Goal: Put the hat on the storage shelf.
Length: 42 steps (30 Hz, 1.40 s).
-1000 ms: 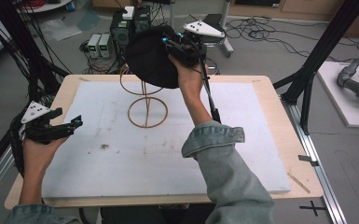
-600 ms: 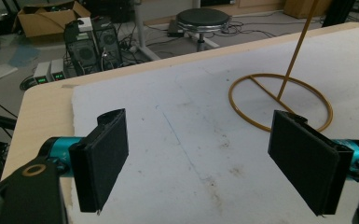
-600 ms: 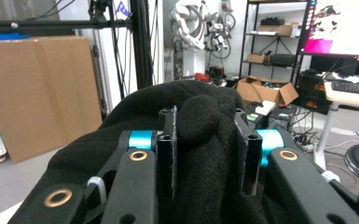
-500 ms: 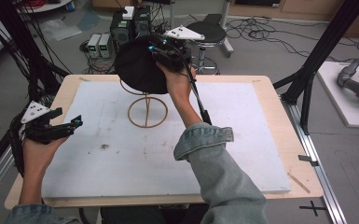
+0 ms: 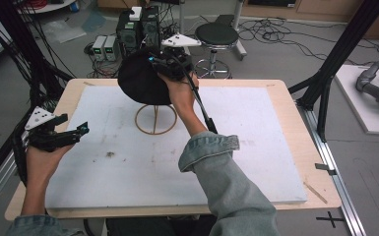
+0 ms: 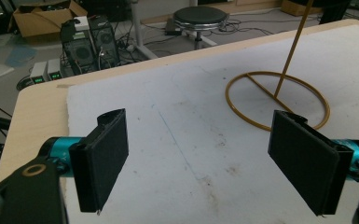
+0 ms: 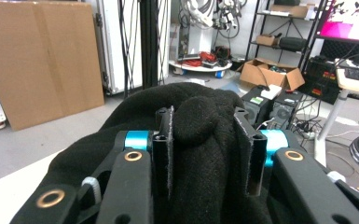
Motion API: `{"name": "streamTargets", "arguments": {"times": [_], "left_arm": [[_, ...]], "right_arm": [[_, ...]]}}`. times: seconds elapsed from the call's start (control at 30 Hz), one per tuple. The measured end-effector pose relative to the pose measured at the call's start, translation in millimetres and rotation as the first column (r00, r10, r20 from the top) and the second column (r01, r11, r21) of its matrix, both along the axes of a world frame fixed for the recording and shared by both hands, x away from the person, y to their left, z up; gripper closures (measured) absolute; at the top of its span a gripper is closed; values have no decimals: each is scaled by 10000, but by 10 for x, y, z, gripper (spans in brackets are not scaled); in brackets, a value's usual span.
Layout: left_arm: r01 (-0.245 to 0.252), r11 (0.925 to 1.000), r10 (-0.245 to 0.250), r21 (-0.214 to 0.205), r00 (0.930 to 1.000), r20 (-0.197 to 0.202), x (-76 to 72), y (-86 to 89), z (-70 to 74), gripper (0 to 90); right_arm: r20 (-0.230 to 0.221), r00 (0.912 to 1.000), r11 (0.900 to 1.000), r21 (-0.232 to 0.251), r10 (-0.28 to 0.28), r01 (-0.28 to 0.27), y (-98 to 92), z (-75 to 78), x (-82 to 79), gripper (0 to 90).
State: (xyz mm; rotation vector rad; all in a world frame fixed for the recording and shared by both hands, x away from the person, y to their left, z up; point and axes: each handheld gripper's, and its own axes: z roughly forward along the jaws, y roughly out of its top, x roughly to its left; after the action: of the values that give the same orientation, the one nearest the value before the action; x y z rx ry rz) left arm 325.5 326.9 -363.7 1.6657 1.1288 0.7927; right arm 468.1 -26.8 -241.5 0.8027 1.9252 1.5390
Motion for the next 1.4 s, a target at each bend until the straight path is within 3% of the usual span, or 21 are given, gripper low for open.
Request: {"name": "streamTargets", "arguments": {"times": [0.27,1.4], "left_arm": [[35,10000,-35,33,10000,-17,1,-4,0,204],[64,10000,-64,0,10000,12,-3,3,14,204]], "right_arm": [[-65,10000,9993,-369,-16,14,63,-48,-1,634],[-580,9983,9996,-267,31,-47,-8,-73,33,441]]}}
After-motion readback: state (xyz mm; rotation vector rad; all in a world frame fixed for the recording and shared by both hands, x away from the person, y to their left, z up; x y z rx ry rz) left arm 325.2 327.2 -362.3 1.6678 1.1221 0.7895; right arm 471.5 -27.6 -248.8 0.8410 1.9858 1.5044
